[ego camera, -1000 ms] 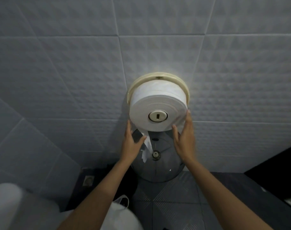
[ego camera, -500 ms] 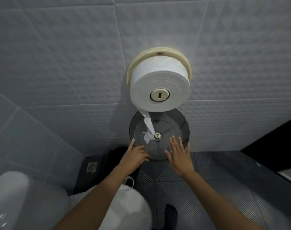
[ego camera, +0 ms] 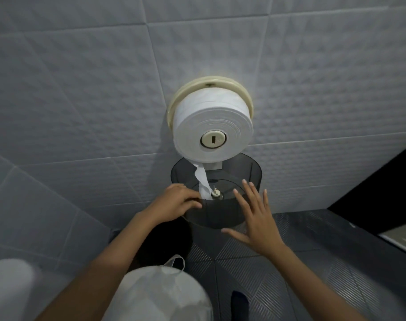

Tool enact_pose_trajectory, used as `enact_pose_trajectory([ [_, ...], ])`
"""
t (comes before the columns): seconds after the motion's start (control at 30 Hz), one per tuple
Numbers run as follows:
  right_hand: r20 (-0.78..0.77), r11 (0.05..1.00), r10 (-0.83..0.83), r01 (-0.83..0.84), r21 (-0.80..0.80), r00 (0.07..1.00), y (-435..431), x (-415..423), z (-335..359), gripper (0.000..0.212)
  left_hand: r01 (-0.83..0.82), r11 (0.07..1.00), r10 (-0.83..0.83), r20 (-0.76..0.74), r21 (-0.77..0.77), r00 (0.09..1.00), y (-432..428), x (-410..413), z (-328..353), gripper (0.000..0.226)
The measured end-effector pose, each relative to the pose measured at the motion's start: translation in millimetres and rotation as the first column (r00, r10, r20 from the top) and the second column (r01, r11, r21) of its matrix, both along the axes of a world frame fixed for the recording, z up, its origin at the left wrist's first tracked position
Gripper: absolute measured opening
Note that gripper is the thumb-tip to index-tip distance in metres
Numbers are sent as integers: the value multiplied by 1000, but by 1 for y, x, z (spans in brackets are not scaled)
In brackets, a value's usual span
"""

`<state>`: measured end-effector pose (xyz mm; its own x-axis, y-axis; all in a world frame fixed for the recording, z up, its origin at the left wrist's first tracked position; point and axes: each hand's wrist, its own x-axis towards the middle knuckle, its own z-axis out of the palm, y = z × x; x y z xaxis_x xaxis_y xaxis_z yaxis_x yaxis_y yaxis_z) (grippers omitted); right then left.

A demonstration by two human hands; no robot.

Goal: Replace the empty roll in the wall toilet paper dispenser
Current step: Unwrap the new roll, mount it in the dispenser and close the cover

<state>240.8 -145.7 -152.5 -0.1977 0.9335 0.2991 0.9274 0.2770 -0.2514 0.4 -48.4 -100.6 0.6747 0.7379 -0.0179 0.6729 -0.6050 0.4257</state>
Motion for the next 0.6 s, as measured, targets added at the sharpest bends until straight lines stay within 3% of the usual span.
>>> enact_pose_trajectory([
  [0.13, 142, 999, -20, 12, 53, 990, 10, 4, 2, 121, -24, 998, 29, 80, -53, 996, 5, 3, 22, 13],
  [0.23, 142, 997, -39, 30, 66, 989, 17, 2, -5, 133, -22, 996, 29, 71, -91, 997, 5, 1, 21, 13],
  [0.43, 74, 984, -6, -8, 178, 997, 16, -3, -21, 112, -64, 938, 86, 49, -341, 995, 20, -2, 18, 30],
  [0.5, 69, 983, 10, -23, 182, 998, 17, -4, -25, 110, -57, 949, 52, -24, -311, 998, 36, 6, 17, 34],
  [0.6, 76, 978, 32, -47, 203, 997, 18, -4, -31, 103, 69, 978, -125, -289, -195, 949, 61, 24, 9, 33],
])
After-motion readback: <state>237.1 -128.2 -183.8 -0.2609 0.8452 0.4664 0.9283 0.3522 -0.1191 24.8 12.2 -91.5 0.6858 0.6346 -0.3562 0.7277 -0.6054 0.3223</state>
